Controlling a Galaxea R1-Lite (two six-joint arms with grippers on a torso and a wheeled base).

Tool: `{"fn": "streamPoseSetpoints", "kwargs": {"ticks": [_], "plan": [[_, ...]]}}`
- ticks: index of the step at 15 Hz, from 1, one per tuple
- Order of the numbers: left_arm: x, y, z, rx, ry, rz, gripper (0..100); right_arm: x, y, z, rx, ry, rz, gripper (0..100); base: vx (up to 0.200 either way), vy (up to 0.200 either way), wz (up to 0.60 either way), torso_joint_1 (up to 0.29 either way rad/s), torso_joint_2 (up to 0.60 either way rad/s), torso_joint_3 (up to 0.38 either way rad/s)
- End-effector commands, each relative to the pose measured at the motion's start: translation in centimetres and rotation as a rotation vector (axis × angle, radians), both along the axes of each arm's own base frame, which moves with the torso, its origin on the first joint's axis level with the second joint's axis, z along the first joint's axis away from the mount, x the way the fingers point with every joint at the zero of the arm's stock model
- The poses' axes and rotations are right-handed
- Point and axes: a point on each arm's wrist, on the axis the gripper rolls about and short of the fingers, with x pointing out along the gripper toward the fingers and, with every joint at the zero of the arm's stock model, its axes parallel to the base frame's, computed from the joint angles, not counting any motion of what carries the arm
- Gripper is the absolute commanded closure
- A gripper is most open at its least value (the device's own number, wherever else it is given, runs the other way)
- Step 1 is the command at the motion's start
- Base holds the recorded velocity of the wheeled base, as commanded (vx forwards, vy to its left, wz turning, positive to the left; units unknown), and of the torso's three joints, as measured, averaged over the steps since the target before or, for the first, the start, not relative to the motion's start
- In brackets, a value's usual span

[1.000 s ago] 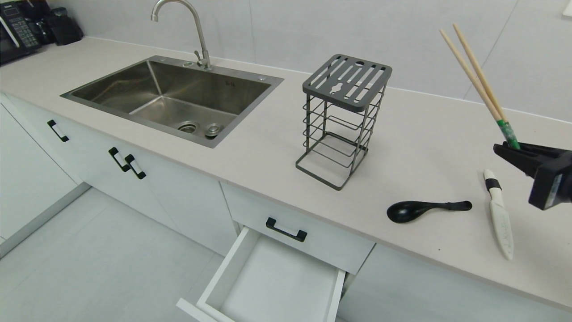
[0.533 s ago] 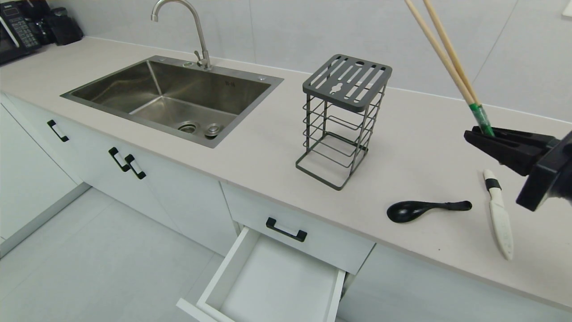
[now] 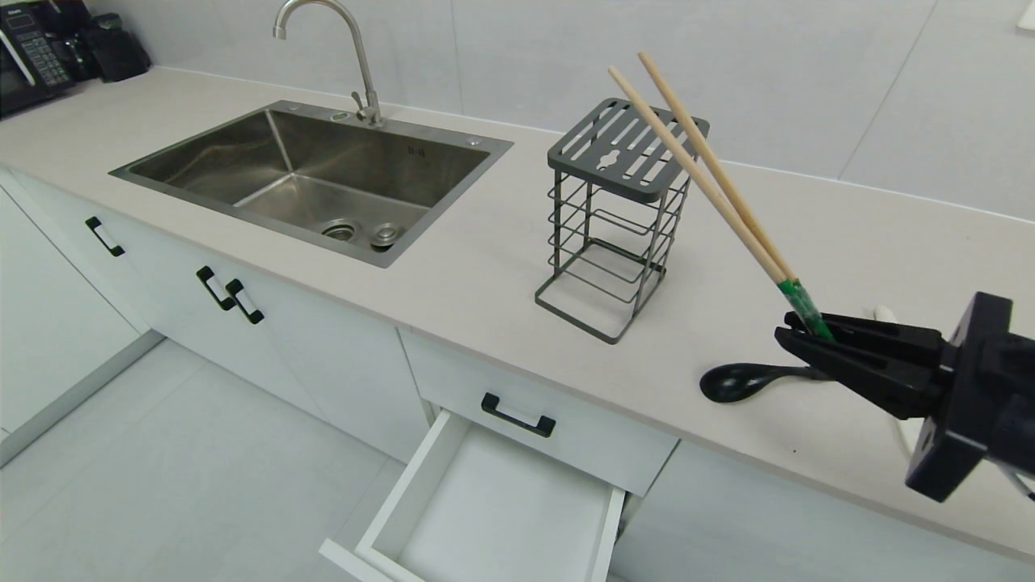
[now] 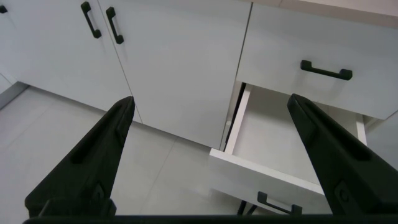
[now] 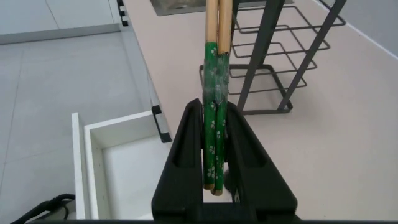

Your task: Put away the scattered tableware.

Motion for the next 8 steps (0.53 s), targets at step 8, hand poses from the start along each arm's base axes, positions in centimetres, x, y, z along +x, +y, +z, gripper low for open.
{"fn": "streamPoseSetpoints", "kwargs": {"ticks": [8], "plan": [[0.0,0.0,0.0,0.0,0.002,0.0,0,1.4,6.8,1.3,-0.013,0.008,0.206,100,0.0,0.0,0.0,0.0,0.0,0.0]]}}
